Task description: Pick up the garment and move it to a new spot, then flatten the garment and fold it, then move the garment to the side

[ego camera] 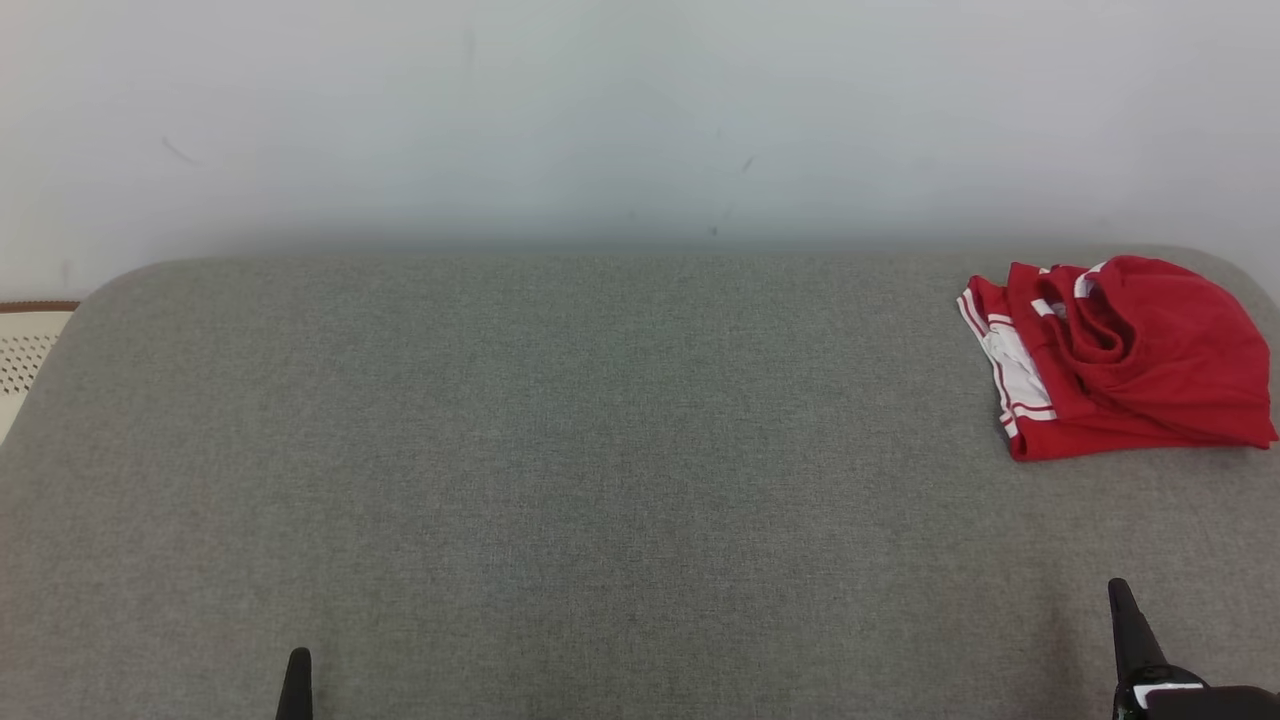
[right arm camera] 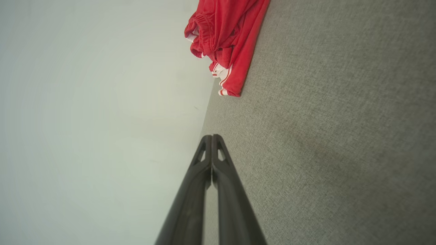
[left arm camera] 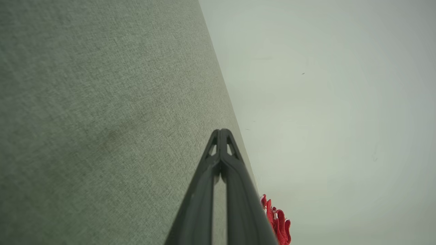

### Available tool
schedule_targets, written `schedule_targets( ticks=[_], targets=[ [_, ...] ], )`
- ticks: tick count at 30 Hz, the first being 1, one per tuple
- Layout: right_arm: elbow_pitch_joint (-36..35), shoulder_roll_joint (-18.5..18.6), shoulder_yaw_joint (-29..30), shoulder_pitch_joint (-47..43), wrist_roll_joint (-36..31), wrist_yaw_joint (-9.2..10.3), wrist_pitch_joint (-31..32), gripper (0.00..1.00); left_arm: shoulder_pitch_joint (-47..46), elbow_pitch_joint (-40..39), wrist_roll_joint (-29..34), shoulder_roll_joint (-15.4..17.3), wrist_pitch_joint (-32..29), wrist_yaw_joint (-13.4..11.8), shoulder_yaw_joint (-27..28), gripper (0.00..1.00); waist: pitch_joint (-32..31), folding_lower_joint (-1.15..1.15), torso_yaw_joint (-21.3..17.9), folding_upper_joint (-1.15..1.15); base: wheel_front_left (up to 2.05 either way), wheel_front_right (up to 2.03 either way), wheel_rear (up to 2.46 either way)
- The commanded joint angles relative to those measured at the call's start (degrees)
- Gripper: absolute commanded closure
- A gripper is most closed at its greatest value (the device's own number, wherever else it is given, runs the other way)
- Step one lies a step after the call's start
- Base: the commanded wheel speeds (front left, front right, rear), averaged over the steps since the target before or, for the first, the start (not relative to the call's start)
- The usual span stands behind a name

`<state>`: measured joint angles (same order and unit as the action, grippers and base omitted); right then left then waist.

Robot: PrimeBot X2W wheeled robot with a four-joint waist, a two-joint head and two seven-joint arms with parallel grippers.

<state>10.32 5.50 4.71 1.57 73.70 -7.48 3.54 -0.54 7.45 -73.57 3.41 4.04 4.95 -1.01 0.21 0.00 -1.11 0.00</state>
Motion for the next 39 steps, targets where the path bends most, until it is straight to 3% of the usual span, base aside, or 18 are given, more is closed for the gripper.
schedule_targets(
  ticks=[1, 39],
  targets=[
    [-0.2, 0.02, 0.48, 0.46, 1.55, -0.02, 0.5, 1.0, -1.13, 0.08, -1.84, 0.37, -0.45, 0.38, -0.07, 1.0, 0.0, 0.0, 0.04, 0.0, 0.0, 0.0, 0.0],
    [0.24, -0.93, 5.89, 0.7, 19.31, -0.02, 6.67, 1.0, -2.21, 2.73, -18.86, 0.03, -3.88, 2.5, -0.24, 1.0, 0.0, 0.0, 1.01, 0.0, 0.0, 0.0, 0.0]
  ],
)
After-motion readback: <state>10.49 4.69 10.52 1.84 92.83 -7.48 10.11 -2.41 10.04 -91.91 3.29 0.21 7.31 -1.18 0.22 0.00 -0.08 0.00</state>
